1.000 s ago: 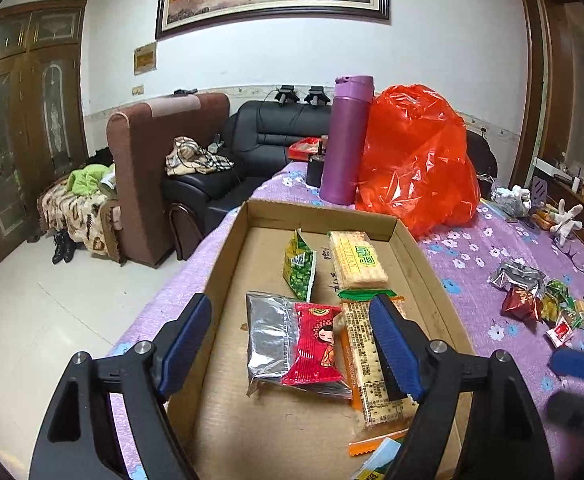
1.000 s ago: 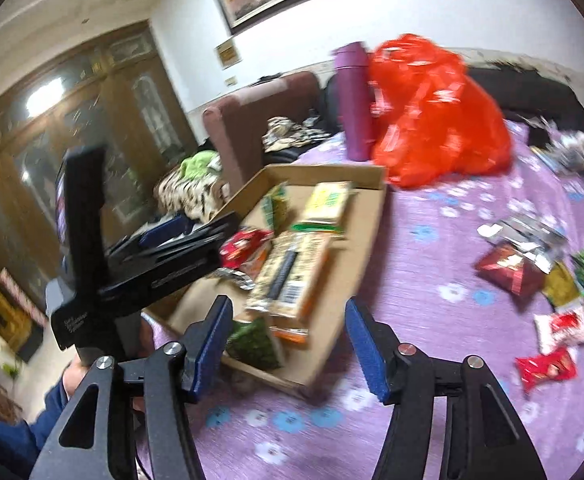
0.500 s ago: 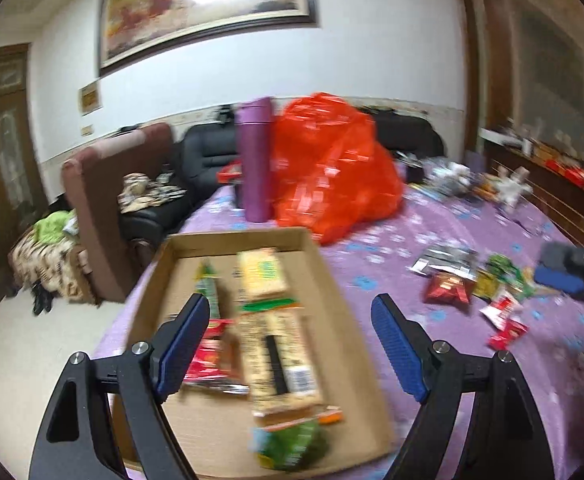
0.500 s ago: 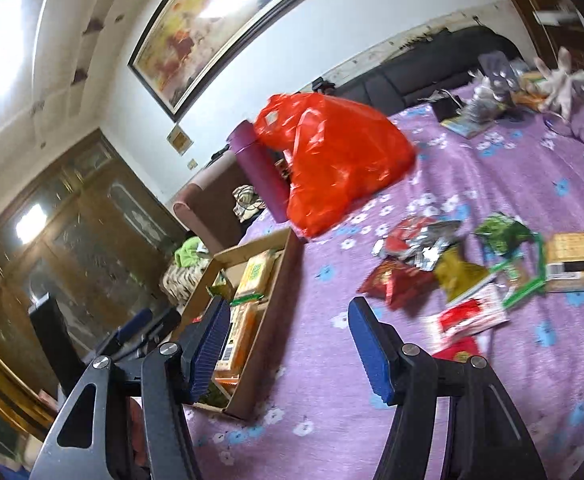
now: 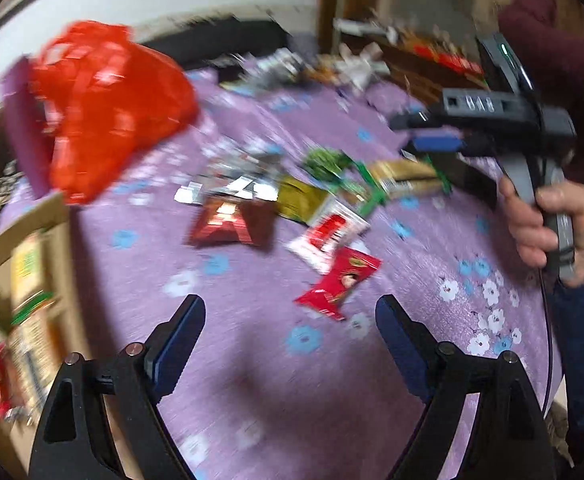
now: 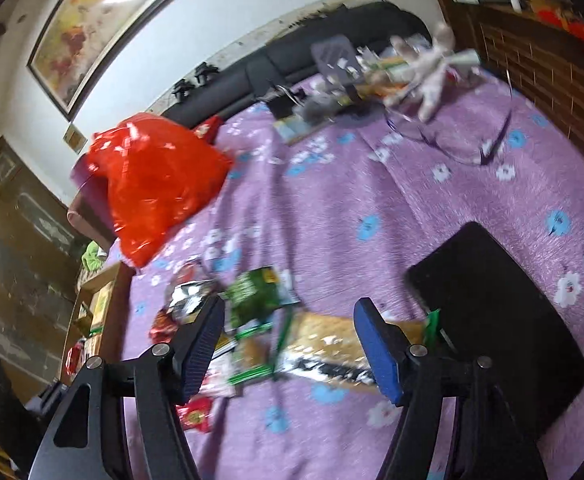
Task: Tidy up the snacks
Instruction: 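Move both open tools back over the snack pile, then grasp a red candy pack with the left tool while the right tool grasps the green-ended cracker pack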
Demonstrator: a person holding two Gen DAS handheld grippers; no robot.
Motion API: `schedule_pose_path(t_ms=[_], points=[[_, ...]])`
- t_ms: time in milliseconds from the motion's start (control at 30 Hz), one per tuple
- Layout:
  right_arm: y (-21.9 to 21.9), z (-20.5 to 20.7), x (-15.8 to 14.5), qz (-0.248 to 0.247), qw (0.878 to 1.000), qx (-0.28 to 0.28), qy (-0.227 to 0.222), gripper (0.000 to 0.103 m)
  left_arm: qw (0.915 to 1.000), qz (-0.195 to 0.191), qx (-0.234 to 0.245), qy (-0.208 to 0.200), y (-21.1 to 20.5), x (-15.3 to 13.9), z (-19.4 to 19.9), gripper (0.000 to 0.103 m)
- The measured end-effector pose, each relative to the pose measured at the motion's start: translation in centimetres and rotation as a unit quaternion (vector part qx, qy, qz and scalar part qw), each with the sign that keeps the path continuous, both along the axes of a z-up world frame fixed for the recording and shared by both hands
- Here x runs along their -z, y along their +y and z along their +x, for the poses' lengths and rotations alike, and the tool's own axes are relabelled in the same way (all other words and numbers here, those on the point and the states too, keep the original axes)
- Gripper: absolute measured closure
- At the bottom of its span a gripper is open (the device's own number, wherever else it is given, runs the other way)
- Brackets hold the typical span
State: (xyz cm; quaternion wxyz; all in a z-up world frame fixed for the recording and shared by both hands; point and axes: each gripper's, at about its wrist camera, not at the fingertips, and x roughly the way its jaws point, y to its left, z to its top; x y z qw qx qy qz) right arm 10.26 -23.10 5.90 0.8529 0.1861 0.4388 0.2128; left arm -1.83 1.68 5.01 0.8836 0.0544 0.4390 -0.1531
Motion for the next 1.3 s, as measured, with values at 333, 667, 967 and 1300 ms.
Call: schedule_pose_path(t_ms=[333,667,967,1300], points=[[0.3,1.1,2.6,-0.050,0.998,-0.026,0.011,0.025,0.9983,0.014,0.050,0.027,-3.1,3.1,3.3,0.017],[6.1,-3.4,2.9,-0.154,0.972,-0.177,-0.013,0.023,0.9968,0.032,0.070,0.019,-3.9,3.7,3.2,0.052],[5.1,-3.3,2.5,-0.193,0.971,-0.137,-0.040,0.053,0.9974,0.027,0.066,0.013,-3.7,3.5,2.8,0.085],[2.2,-2.7,0.2,-0.077,0.993,-0.062,-0.062,0.053,0.9977,-0.058,0.035,-0.005,-1.1,1.3,2.9,0.086]])
